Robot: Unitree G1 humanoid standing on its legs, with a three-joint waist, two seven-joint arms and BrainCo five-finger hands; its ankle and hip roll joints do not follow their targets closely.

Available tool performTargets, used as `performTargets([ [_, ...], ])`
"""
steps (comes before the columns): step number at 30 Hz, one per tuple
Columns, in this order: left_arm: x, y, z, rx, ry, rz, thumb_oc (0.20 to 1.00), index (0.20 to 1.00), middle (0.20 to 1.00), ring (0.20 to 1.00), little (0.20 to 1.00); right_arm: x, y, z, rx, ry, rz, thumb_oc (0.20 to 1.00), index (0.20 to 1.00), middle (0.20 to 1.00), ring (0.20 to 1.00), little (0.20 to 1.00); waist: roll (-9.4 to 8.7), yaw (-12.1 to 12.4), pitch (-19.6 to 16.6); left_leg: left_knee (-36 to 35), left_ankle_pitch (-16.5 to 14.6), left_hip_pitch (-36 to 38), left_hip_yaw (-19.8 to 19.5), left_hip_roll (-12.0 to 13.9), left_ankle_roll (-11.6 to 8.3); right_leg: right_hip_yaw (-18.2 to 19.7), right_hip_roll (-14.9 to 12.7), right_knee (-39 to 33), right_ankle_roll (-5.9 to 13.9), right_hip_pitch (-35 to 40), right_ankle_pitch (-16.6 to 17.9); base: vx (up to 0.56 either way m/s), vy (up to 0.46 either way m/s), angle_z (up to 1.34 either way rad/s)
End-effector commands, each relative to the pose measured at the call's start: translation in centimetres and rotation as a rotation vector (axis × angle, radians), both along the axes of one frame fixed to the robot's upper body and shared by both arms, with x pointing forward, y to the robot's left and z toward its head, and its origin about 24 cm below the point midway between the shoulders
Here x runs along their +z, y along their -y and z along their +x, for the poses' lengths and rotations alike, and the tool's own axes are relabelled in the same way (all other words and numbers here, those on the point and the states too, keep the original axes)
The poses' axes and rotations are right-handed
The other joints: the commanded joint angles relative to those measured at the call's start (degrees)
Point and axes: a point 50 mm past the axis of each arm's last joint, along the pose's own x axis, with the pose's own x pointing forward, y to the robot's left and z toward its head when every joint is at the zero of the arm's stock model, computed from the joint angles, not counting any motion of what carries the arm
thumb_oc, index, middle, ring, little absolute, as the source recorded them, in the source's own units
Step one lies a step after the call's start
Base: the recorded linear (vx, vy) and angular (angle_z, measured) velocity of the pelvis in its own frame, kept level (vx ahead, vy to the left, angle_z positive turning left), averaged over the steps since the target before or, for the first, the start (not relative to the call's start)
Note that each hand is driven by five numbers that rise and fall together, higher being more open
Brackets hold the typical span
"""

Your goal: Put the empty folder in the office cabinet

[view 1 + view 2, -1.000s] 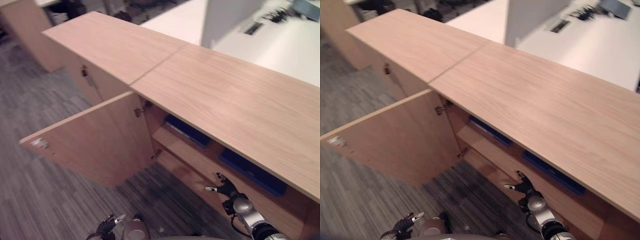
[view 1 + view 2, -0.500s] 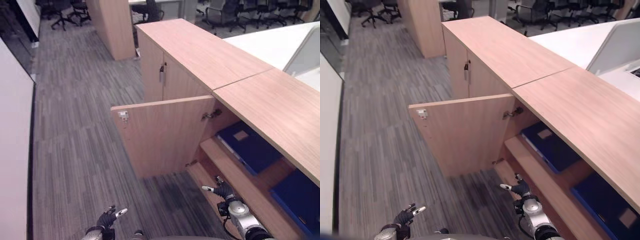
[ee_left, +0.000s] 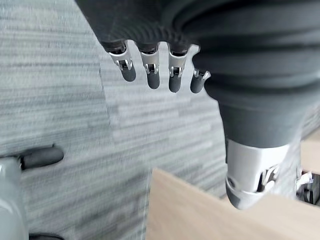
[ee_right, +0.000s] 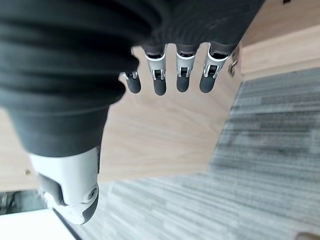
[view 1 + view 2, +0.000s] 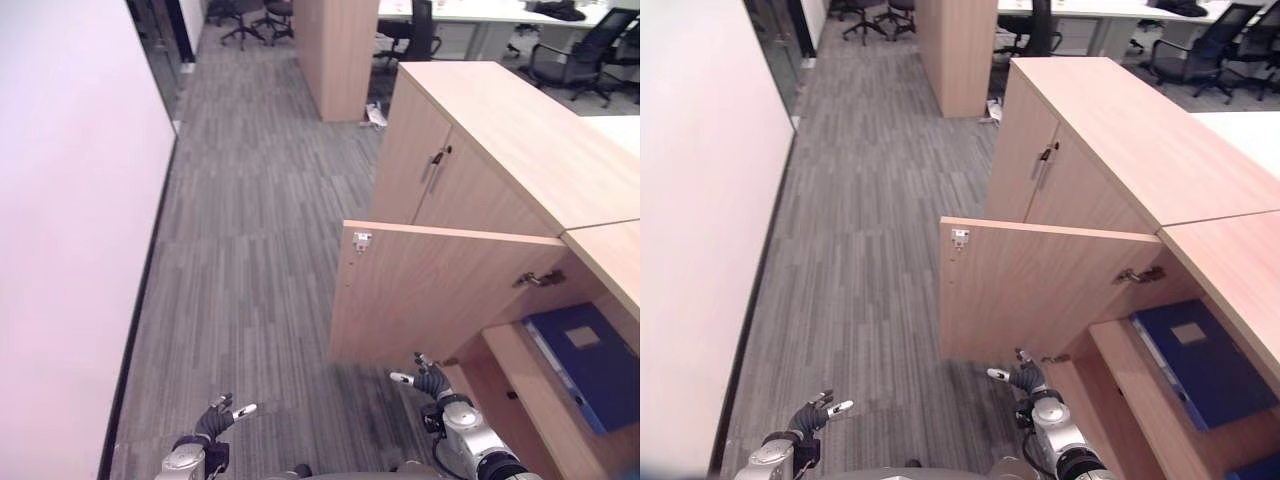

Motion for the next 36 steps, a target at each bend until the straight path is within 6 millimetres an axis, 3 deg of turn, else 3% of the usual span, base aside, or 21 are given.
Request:
performTargets([
  [1, 1.3, -0.1, 2.6, -0.041, 0.105, 0.03, 1.0, 1.0, 1.0, 1.0, 1.0, 0.9, 0.8, 1.1, -0.041, 0.069, 0.01, 1.0, 1.0, 1.0, 1.0, 1.0, -0.3, 0.04, -0.39, 0.67, -0.06, -1.65, 0.12, 4.01, -5.17, 0.46, 1.03, -4.77, 2.67, 4.13, 1.74, 0.03, -0.036, 0.22],
  [9, 0.8, 0.2, 1.5, -0.031, 0.088, 0.026, 1.0, 1.0, 1.0, 1.0, 1.0, 0.5, 2.1, -0.3, -0.03, 0.034, -0.036, 1.0, 1.0, 1.0, 1.0, 1.0, 0.12, -0.26, -1.47, -0.07, 0.69, -1.46, 0.3, 4.39, -6.62, -0.82, 1.24, -12.08, 2.68, 8.45, 3.44, 0.02, -0.07, 0.03],
  [21, 2.5, 0.3, 3.3, -0.071, 0.198, 0.031, 1.0, 1.0, 1.0, 1.0, 1.0, -0.7, 6.0, -4.4, -0.094, -0.089, -0.124, 1.0, 1.0, 1.0, 1.0, 1.0, 1.36, -3.3, -0.28, 0.06, 0.75, -0.01, 2.14, 5.91, -7.7, 0.97, 2.07, -14.16, 2.17, 9.32, 3.53, 0.0, -0.077, -0.07],
  [28, 3.8, -0.2, 5.4, -0.053, 0.267, 0.04, 1.0, 1.0, 1.0, 1.0, 1.0, -0.3, 6.7, -4.1, -0.091, -0.079, -0.141, 1.0, 1.0, 1.0, 1.0, 1.0, 2.38, -5.39, -0.14, 0.64, 0.86, 1.67, 4.28, 7.8, -8.82, 3.35, 3.5, -15.45, 1.5, 9.77, 3.14, 0.02, -0.074, -0.27],
  [32, 4.7, -0.6, 7.0, 0.007, 0.322, 0.029, 1.0, 1.0, 1.0, 1.0, 1.0, 0.3, 6.9, -3.3, -0.084, -0.041, -0.141, 1.0, 1.0, 1.0, 1.0, 1.0, 1.71, -6.32, 0.94, 7.4, 0.64, -1.05, 4.42, 10.2, -10.31, 4.88, 4.68, -16.15, 0.32, 9.88, 2.26, -0.02, -0.086, -0.2],
  [34, 5.0, -0.7, 7.5, 0.02, 0.345, 0.024, 1.0, 1.0, 1.0, 1.0, 1.0, 0.6, 7.1, -2.9, -0.075, -0.03, -0.153, 1.0, 1.0, 1.0, 1.0, 1.0, 1.39, -6.39, 1.55, 11.29, 0.75, -2.74, 2.93, 10.92, -11.21, 5.62, 5.03, -16.62, -0.08, 10.33, 1.89, 0.0, 0.01, -0.17],
  [36, 5.4, -0.5, 8.1, 0.028, 0.367, 0.017, 1.0, 1.0, 1.0, 1.0, 1.0, 0.8, 7.4, -2.7, -0.069, -0.03, -0.166, 1.0, 1.0, 1.0, 1.0, 1.0, 1.16, -5.68, 1.96, 10.31, 0.5, -4.61, -1.24, 10.25, -11.02, 6.72, 4.96, -16.86, 0.28, 10.09, 1.81, 0.03, 0.053, -0.33],
])
